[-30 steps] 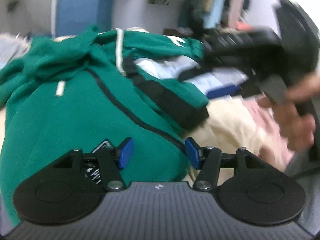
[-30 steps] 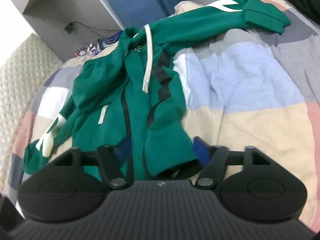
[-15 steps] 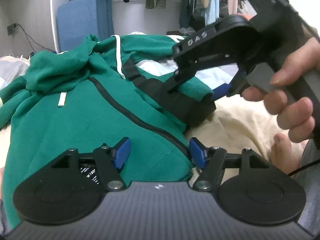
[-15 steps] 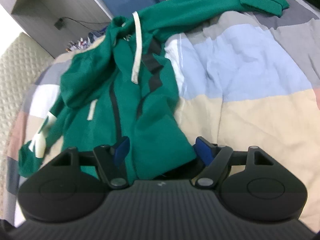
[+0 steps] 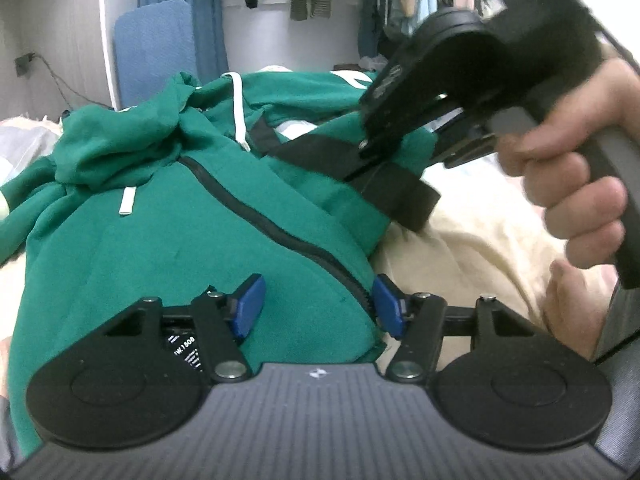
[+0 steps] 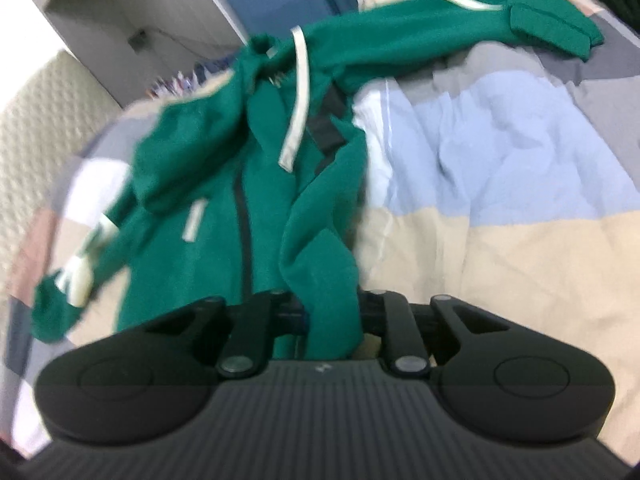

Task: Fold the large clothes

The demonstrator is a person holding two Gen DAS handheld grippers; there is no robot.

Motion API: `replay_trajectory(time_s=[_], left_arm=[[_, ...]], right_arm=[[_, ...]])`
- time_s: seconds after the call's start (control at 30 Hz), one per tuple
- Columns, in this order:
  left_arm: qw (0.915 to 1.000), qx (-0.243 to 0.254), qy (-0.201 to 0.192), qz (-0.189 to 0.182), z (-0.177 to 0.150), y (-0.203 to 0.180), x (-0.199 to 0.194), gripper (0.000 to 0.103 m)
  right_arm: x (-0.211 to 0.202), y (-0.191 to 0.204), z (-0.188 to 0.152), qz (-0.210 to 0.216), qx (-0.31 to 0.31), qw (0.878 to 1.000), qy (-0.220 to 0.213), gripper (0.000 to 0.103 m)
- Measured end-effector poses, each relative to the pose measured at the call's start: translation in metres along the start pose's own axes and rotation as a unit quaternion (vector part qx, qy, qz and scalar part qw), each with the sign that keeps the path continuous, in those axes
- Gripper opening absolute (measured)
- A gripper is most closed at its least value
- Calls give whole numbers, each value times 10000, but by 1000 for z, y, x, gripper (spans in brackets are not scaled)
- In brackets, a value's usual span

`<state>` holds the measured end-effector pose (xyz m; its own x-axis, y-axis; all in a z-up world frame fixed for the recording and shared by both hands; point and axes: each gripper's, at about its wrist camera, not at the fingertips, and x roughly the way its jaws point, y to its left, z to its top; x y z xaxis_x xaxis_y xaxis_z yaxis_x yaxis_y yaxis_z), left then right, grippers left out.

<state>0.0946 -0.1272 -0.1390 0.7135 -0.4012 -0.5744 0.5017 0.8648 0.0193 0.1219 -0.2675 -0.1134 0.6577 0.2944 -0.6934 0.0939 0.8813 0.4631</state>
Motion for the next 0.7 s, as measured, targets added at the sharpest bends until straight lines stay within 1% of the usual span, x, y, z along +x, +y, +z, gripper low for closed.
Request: replay_trajectory(time_s=[0.03,0.07,0.13,0.2,0.27,0.33,0.4,0.47,0.53,0.6,0.63,0.67,0.7], left_arm=[[9999,-104,-126,-37,1,4,-5,64],[9992,-200,-335,-67,1,7,-13,64],[9969,-311,-719,-81,3,12,-29,64],[9931,-543,-1031,-125,4,20,-44,64],[9900,-793,-1161,-154,5,28,-53,64],[9876,-1003,-1197,-138,6,37,-59,64],[9845,-1292,-1184,-107,7,48,-64,64],[9820,-1548,-1086,-28,8,59,-67,64],[9798,-1753,-941,216,8,70,-67,64],[9758,-2052,-626,427,7,89,-65,64],[9715,-2258,-491,534,5,101,-64,64],[9665,-2436,-459,658,4,111,-65,64],[9567,-2718,-513,902,-1,123,-69,64]], right_arm=[[-9,2,0,42,-31,9999,-98,19],[-19,5,2,102,-67,9997,-210,18],[-40,8,6,273,-77,9986,-448,18],[-63,13,13,297,-237,9968,-701,17],[-85,13,22,223,-375,9948,-918,17],[-102,9,34,118,-391,9939,-1021,16],[-116,2,47,-131,-459,9933,-1052,16],[-120,-10,58,-386,-503,9940,-897,16],[-115,-24,62,-604,-491,9952,-596,16],[-104,-42,63,-773,-402,9958,-268,16],[-98,-49,63,-837,-397,9956,-127,17],[-91,-56,62,-917,-434,9948,5,17],[-86,-63,60,-983,-421,9942,124,17]])
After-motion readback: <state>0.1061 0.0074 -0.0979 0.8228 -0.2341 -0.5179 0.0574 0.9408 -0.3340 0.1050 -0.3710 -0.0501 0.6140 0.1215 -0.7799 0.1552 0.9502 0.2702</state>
